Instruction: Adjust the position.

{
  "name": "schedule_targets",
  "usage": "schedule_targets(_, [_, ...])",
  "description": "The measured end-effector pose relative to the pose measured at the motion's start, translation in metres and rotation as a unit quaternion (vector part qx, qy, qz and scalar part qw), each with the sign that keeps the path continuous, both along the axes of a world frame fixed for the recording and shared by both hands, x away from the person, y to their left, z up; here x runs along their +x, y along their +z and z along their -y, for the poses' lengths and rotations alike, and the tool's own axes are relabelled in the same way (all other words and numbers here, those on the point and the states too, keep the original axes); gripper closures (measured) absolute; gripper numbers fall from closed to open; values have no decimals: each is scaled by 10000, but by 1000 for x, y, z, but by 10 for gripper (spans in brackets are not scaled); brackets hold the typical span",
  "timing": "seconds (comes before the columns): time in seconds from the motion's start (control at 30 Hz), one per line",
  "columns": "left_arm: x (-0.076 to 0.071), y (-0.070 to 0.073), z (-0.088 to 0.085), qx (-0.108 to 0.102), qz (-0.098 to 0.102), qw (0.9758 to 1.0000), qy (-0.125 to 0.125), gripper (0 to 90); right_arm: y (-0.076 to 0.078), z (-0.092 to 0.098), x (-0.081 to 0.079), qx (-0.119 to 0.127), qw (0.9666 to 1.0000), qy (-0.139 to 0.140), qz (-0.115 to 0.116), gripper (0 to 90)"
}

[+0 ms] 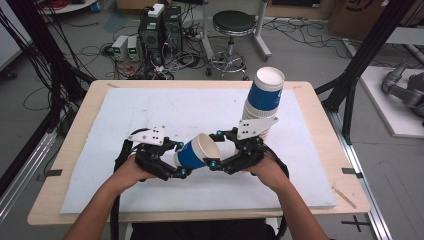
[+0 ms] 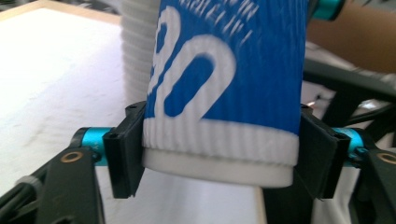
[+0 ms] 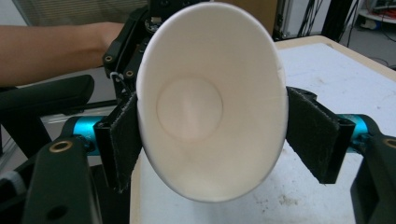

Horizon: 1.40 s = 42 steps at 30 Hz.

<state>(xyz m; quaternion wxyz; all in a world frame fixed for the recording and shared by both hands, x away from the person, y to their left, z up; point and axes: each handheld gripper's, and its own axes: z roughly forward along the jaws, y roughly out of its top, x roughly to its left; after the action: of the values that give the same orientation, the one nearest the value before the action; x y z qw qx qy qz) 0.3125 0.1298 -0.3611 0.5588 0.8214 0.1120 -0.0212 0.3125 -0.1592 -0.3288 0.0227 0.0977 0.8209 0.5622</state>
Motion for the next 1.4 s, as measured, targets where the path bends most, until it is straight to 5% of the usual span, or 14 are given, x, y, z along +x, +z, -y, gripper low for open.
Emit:
schedule_targets(0.27, [-4,9,3,318,564,9974,302,236,1,1,-1,-342,9992,-146,123,248])
schedule_targets(0.33, [-3,8,5,325,580,9974,269,214,1,-1,0,-388,9989,-171,221,248])
schedule_targets(0.4, [-2,5,9,376,559,9975,220,216,2,-3,-2,-455,9988,-188,84,248])
schedule_targets(0.47, [-2,3,12,396,572,9975,106,239,2,-6,0,-434,9986,-144,270,248])
schedule_targets(0.5, [-3,3,14,434,601,9972,66,271,2,-8,-3,-481,9987,-145,110,248])
schedule_targets(0.53, [-3,1,15,444,588,9972,86,271,2,-10,-1,-470,9983,-125,309,248])
schedule_targets(0.57, [-3,0,16,458,567,9973,60,286,2,-11,-4,-537,9984,-144,108,242])
schedule_targets(0.63, [-3,-3,16,343,509,9981,51,286,2,-11,-4,-545,9983,-158,100,219])
schedule_targets(0.77, [-1,-7,11,-95,306,9993,175,286,2,-11,-5,-101,9992,-392,49,178])
schedule_targets(0.83, [-1,-9,9,-154,266,9993,204,286,5,-9,-4,123,9989,-441,-6,175])
schedule_targets(0.97, [-3,-8,8,-189,325,9992,136,287,8,-6,-1,-105,9994,-308,86,176])
schedule_targets(1.1, [-5,-7,13,166,458,9988,21,289,5,-12,-3,-390,9992,-95,-73,210])
schedule_targets(1.3, [-7,-7,19,224,521,9980,261,209,5,-15,-3,-473,9986,-144,205,243])
schedule_targets(1.4, [-8,-7,25,165,517,9982,247,212,6,-18,-5,-577,9982,-94,143,245])
